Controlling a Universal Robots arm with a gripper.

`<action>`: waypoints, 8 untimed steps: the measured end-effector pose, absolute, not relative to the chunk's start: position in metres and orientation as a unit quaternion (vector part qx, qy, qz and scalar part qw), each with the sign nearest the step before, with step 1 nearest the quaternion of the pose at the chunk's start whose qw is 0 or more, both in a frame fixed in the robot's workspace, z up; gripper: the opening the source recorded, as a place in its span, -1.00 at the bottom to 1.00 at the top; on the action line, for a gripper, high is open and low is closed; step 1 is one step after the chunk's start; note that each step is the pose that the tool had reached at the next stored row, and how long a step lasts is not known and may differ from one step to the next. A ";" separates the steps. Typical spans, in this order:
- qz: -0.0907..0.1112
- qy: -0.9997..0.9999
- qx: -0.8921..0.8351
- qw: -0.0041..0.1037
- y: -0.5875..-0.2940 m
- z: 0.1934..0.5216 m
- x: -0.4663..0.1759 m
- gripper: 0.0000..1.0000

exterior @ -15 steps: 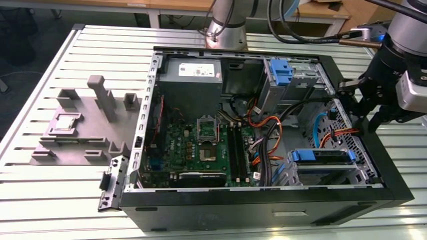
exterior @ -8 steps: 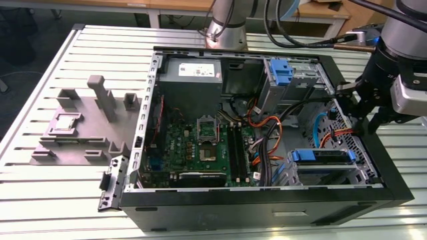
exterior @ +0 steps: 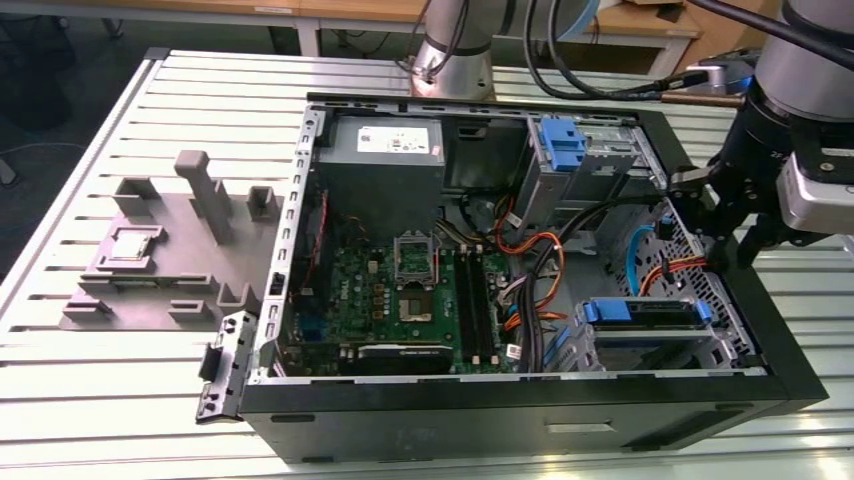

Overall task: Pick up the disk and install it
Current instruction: 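Insert the first disk wire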

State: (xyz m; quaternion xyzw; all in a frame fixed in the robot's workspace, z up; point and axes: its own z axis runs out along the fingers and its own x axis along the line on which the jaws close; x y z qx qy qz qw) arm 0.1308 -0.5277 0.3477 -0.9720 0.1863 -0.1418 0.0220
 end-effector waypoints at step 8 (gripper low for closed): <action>-0.148 0.161 -0.975 0.027 -0.528 0.346 0.128 -0.36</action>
